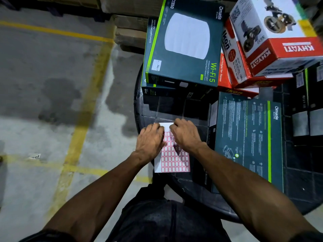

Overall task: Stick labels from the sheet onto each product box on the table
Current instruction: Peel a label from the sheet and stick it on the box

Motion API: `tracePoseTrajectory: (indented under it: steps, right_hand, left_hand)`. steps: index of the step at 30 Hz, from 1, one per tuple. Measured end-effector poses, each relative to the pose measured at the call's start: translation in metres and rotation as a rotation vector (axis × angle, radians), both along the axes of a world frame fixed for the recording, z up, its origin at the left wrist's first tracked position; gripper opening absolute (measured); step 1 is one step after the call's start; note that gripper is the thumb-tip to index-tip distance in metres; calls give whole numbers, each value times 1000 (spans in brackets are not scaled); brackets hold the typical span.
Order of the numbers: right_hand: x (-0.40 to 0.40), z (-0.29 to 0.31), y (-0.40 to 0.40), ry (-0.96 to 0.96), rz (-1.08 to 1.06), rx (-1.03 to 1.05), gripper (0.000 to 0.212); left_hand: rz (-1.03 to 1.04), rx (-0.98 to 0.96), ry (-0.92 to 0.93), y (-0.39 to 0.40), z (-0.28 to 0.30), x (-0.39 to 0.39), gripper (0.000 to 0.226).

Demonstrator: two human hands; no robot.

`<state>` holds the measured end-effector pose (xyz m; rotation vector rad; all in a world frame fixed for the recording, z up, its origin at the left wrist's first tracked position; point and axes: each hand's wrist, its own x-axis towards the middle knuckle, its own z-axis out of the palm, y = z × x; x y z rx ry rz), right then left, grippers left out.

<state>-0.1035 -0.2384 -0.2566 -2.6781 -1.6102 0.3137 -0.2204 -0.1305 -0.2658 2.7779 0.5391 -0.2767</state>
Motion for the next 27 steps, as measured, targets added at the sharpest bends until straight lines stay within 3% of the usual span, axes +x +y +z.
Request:
tracePoseTrajectory:
  steps: [5,7,11,20,23,27]
  right_hand:
    - [6,5,3,171,-79,-1,19]
    - [9,7,7,292,-274,50,12]
    - [23,21,8,622,-698,241,20]
    - [8,50,-32,950,-928,497,20]
    - [1,60,-54,965,-944,547,25]
    - [-2,70,-92,951,-926,595,14]
  left_hand:
    - [-4,-9,-7,-1,-1,-1,55]
    - [0,-6,7,-2,-2,-1,56]
    - [7,7,33,-3,-1,1,58]
    - [24,26,61,-11,9,1,56]
    - [4,75,81,-15,13,-1,49]
    - [-5,122,93,-25,20,-2,48]
